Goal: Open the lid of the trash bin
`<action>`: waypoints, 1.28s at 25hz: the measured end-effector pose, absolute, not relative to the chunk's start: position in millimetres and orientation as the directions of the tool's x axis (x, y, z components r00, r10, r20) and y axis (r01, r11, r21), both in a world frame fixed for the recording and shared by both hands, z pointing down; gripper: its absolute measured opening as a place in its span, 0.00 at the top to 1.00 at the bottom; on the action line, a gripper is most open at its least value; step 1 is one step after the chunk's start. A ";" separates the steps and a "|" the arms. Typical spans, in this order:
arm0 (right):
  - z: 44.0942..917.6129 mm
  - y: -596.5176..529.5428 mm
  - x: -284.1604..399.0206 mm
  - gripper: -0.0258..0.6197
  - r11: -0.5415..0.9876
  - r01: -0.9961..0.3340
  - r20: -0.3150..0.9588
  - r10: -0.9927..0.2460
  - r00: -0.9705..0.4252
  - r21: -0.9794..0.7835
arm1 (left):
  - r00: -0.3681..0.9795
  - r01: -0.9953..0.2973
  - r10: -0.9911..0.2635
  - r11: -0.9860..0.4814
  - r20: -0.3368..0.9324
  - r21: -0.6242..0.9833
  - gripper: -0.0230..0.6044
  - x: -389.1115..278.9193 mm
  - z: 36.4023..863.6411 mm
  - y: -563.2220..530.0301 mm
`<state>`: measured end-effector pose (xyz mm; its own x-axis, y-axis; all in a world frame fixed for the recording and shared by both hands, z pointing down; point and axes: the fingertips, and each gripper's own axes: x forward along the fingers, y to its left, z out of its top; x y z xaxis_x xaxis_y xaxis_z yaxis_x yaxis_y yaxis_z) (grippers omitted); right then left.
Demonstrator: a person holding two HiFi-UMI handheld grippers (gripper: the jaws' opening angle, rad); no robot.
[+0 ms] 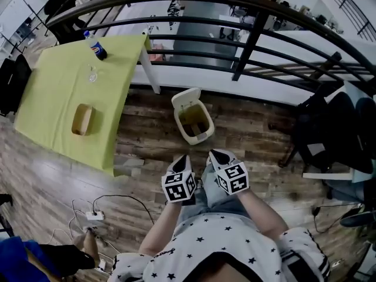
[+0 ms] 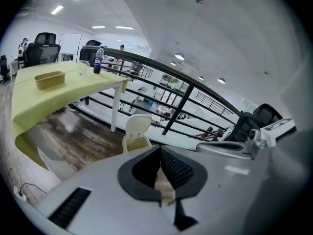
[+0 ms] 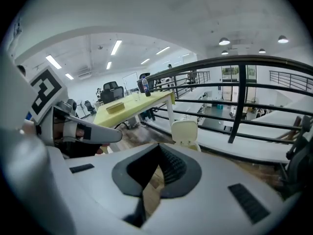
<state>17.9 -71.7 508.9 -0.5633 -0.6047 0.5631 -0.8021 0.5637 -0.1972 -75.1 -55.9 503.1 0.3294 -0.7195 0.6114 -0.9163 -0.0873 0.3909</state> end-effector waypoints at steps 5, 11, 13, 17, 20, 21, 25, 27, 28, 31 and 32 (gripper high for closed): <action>481.0 -66.6 25.7 0.97 0.573 -0.801 0.529 -0.632 -0.567 -0.174 | 0.329 -0.916 -0.740 -0.097 0.587 0.390 0.95 -73.4 482.0 -52.7; 455.5 -58.7 28.8 0.97 0.592 -0.788 0.492 -0.643 -0.587 -0.168 | 0.314 -0.921 -0.767 -0.103 0.560 0.376 0.95 -76.3 459.8 -48.0; 448.2 -56.5 29.4 0.97 0.593 -0.786 0.476 -0.649 -0.594 -0.173 | 0.311 -0.922 -0.774 -0.104 0.552 0.373 0.95 -77.7 454.4 -45.7; 435.9 -53.5 30.6 0.97 0.597 -0.783 0.452 -0.659 -0.602 -0.172 | 0.312 -0.923 -0.779 -0.115 0.544 0.366 0.95 -78.8 447.6 -40.8; 430.1 -51.8 31.4 0.97 0.595 -0.784 0.436 -0.668 -0.603 -0.174 | 0.309 -0.926 -0.784 -0.120 0.538 0.358 0.95 -80.0 444.1 -38.1; 429.4 -51.1 31.2 0.97 0.594 -0.785 0.433 -0.669 -0.604 -0.177 | 0.308 -0.927 -0.785 -0.120 0.537 0.356 0.95 -80.5 443.7 -37.3; 430.8 -47.2 30.1 0.97 0.585 -0.787 0.425 -0.672 -0.606 -0.197 | 0.306 -0.929 -0.786 -0.123 0.537 0.349 0.95 -81.4 443.5 -35.3; 430.4 -46.6 30.6 0.97 0.587 -0.785 0.423 -0.671 -0.609 -0.199 | 0.306 -0.930 -0.786 -0.125 0.537 0.347 0.95 -80.2 442.7 -35.5; 429.9 -46.5 30.8 0.97 0.590 -0.783 0.422 -0.670 -0.611 -0.196 | 0.306 -0.930 -0.785 -0.126 0.538 0.346 0.95 -79.5 442.7 -35.5; 427.4 -47.2 31.9 0.97 0.592 -0.785 0.418 -0.676 -0.607 -0.182 | 0.307 -0.930 -0.783 -0.125 0.542 0.345 0.95 -78.3 443.7 -34.7; 426.2 -47.9 32.1 0.97 0.591 -0.786 0.416 -0.678 -0.606 -0.181 | 0.307 -0.930 -0.782 -0.125 0.543 0.346 0.95 -78.2 443.9 -34.7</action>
